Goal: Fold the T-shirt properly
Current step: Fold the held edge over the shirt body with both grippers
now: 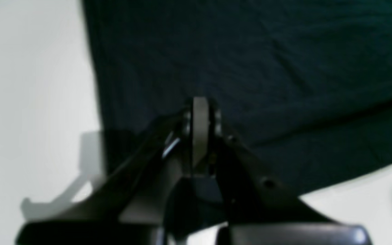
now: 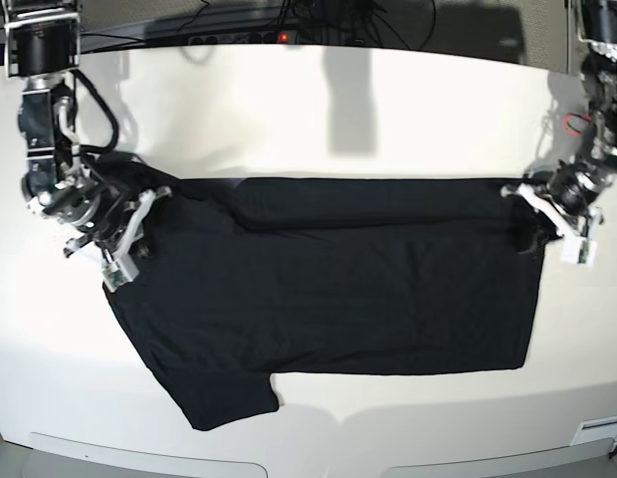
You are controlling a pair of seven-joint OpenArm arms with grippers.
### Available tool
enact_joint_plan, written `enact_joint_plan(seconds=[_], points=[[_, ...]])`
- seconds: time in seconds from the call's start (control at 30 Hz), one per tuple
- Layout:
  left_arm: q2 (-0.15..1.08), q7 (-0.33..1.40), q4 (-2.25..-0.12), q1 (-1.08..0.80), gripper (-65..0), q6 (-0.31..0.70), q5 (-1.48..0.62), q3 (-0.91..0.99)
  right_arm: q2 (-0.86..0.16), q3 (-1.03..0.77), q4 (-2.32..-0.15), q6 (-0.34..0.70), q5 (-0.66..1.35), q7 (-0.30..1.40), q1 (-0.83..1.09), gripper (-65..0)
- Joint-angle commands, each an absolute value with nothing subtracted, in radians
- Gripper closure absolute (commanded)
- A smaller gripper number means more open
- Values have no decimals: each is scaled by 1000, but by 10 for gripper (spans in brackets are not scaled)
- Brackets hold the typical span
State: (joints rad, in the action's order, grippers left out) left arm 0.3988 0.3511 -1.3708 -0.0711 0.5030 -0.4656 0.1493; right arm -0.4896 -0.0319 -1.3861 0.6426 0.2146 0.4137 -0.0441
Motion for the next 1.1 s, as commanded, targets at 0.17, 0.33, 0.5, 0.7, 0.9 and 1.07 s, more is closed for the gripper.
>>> enact_joint_plan(seconds=[0.17,0.33,0.5,0.7,0.9,1.07], points=[[373,282,-1376,-125,0,434,-467,156,-471,-41,-1398,596,217,420,-51,0],[354,234,-1295,-132,0,433,-446,156,-471,-41,-1397,568,212,421,-2,0],[323,220,-1209,-131,0,434,-445,156,-471,-41,-1396,534,129,390,51,0],[326,268,-1161,-154,0,434,-446,156,-479,-42,-1396,535,126,338,131,0],[333,267,-1226,-263,0,451,-446,156,-482,-47,-1414,534,69,181,279,0],[333,260,-1326,-380,0,452,-446,156,-479,-83,-1442,532,89,170,381,0]])
